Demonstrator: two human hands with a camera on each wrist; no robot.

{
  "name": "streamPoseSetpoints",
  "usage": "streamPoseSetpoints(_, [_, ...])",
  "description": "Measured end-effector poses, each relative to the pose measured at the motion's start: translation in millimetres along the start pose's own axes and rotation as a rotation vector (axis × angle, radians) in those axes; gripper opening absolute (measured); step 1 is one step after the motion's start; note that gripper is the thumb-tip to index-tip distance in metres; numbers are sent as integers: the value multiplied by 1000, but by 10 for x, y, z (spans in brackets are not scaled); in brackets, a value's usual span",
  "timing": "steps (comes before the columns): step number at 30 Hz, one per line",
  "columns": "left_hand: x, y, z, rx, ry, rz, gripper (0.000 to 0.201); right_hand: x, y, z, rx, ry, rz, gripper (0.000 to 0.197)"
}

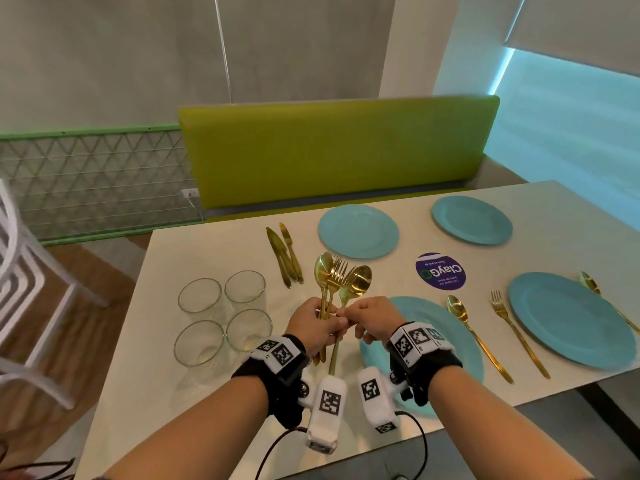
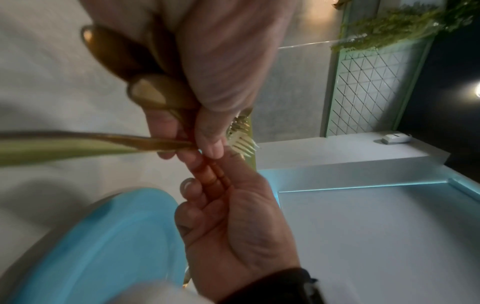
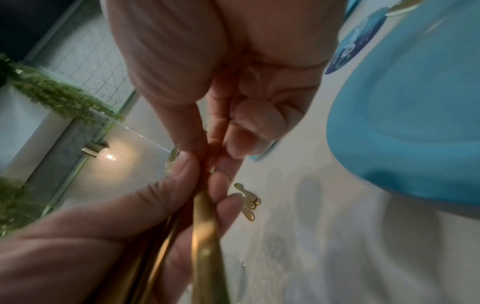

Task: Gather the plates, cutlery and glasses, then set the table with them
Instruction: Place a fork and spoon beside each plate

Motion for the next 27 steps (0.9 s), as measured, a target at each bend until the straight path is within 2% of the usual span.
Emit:
streamPoseSetpoints(5, [-73,6,-67,-35,-18,33,16,14,-8,42,-60,-31,-14,24])
streamPoseSetpoints(8, [-233,27,-49,-43,-25,96,15,-31,-16,147,-34,-44,-39,25])
streamPoseSetpoints(10, [-349,56,-13,-31,-29,142,14,-83,-27,240,8,-179,-12,29])
streamPoseSetpoints(14, [-425,76,54,-28,-54,170,13,48,6,418,96,-648,-42,34])
streamPoseSetpoints(15, [-423,75,66,-27,-59,169,12,122,29,465,121,-724,-67,30])
streamPoseSetpoints(17, [-419,65,76,-27,-54,162,14,255,85,536,159,-814,-80,38])
streamPoseSetpoints(20, [-439,57,61,-36,-37,155,17,344,143,587,209,-869,-50,44])
streamPoseSetpoints(27, [-576,46,13,-47,-31,181,14,350,225,650,239,-918,32,31])
Point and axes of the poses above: each hand's wrist, its own y-axis towards the middle knuckle, its own x-axis out of the palm, z = x × y, the point moved 7 cm from there along y, towards the middle knuckle, and after that the axes turned 6 degrees about -y, right-handed, at the moved point
